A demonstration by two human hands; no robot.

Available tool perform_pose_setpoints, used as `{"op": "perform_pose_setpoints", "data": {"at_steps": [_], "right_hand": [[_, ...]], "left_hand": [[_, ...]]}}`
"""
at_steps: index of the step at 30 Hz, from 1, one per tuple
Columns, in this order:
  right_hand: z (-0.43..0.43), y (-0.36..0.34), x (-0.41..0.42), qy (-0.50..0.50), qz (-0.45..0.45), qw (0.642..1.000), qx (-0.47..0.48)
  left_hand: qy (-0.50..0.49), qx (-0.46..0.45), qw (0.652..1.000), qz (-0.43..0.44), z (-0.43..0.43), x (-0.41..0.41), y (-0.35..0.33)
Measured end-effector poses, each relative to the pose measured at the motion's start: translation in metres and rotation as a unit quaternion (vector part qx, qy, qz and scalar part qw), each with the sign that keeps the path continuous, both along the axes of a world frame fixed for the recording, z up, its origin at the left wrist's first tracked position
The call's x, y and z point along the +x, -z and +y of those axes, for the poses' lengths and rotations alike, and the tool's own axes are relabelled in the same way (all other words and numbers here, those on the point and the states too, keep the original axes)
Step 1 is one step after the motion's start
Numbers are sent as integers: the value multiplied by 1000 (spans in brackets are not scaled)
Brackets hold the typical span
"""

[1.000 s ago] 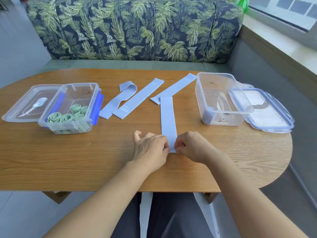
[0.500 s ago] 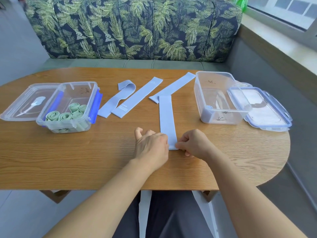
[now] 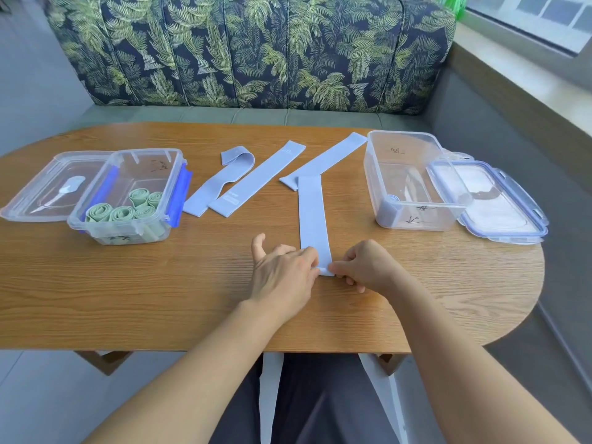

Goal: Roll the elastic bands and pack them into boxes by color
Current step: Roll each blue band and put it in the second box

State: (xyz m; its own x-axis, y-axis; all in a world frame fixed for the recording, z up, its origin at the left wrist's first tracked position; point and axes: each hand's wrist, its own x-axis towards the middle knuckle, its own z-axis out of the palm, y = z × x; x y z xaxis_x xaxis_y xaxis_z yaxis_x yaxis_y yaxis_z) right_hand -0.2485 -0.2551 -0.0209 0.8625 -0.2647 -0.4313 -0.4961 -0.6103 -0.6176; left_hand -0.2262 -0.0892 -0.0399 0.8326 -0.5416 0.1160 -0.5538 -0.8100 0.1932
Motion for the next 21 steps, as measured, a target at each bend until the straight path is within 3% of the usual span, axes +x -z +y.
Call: {"op": "perform_pose_setpoints", "data": {"at_steps": [5,9,14,21], "right_hand": [[1,-3,6,11,17,1000,-1],[-1,4,-1,36,-35,998,42],[10,24,-16,20,-210,976,-54],[12,33,-10,-20,-213,973,-90]], "left_hand": [[-5,30,1000,5,-2,2,-7],[-13,42,999,-4,-5,4,-8],[-3,58,998,-19,-6,5,-7],[-17,20,1000,-10,-2,7,-3]]}}
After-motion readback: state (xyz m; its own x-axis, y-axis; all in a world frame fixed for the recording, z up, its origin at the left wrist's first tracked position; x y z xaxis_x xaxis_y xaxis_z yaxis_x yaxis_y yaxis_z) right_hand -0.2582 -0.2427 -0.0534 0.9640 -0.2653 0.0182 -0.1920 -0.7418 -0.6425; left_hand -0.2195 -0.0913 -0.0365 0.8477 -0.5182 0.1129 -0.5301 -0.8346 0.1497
